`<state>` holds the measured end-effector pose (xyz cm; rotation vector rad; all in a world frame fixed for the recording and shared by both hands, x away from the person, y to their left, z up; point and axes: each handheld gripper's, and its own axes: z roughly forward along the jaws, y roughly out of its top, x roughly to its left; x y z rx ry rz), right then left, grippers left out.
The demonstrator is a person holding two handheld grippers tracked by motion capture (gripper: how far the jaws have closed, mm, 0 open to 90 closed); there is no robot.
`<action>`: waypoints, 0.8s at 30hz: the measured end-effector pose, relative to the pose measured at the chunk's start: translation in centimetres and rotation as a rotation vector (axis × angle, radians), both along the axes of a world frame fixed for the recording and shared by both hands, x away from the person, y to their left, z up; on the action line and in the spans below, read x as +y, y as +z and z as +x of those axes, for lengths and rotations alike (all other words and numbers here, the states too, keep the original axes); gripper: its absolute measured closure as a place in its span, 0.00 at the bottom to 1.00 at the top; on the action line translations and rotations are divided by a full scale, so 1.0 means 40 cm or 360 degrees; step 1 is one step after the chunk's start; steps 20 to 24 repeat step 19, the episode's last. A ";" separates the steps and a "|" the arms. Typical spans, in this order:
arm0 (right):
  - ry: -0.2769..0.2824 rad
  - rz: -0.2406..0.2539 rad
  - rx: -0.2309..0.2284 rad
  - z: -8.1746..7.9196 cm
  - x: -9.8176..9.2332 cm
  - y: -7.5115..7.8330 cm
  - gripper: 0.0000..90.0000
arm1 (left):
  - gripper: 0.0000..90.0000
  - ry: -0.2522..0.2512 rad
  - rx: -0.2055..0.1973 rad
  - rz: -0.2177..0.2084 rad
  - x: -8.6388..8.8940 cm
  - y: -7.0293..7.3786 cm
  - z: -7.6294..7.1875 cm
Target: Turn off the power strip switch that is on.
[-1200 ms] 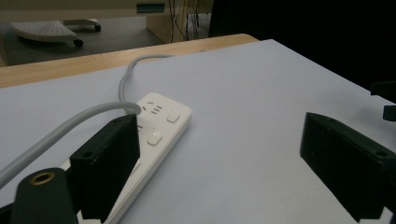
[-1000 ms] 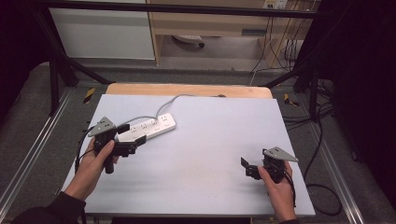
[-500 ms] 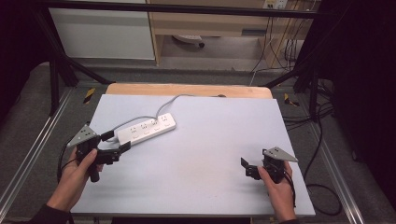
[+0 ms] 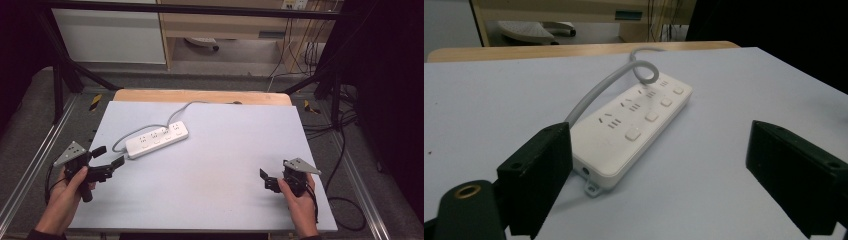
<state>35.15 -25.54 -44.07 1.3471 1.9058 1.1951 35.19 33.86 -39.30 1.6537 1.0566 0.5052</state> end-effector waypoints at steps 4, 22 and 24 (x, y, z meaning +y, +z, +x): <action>-0.0008 -0.0005 0.0009 -0.004 -0.006 -0.001 0.04 | 0.13 0.0010 0.0006 0.0006 0.013 -0.021 -0.009; 0.0002 -0.0146 0.0224 -0.001 -0.003 -0.044 0.04 | 0.11 -0.0047 0.0061 0.0111 -0.007 -0.085 -0.037; 0.0002 -0.0146 0.0224 -0.001 -0.003 -0.044 0.04 | 0.11 -0.0047 0.0061 0.0111 -0.007 -0.085 -0.037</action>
